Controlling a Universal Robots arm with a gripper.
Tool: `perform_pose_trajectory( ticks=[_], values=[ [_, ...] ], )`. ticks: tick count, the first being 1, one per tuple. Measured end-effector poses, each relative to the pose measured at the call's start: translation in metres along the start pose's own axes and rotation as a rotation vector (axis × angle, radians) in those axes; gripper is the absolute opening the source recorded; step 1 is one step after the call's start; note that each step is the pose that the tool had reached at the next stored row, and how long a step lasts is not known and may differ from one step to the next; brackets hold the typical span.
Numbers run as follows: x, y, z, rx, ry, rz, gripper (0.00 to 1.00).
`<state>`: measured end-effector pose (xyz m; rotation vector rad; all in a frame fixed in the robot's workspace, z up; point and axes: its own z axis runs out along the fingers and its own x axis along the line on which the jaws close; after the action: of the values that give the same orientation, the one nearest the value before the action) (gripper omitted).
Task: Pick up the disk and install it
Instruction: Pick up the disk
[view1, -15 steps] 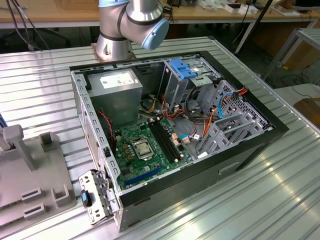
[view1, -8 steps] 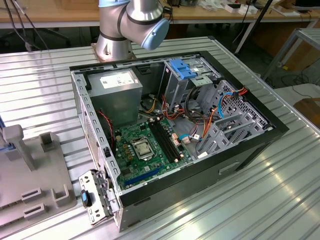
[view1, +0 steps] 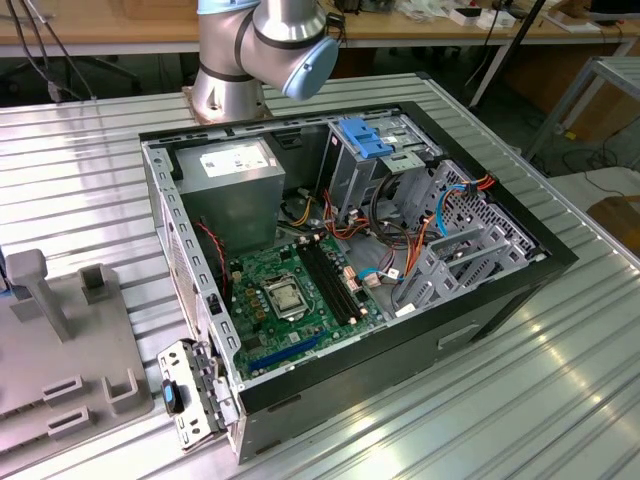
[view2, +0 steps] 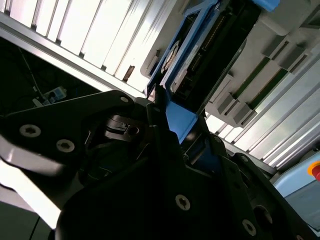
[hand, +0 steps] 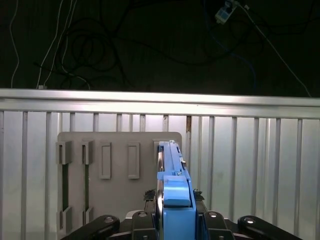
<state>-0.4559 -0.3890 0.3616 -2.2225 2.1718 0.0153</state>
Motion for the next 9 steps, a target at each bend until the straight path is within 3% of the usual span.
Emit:
perform_pose_trajectory(
  ticks=[9],
  values=[
    [0.0001,-0.0033,0.0027,0.0004,0.0001,0.000,0.37]
  ],
)
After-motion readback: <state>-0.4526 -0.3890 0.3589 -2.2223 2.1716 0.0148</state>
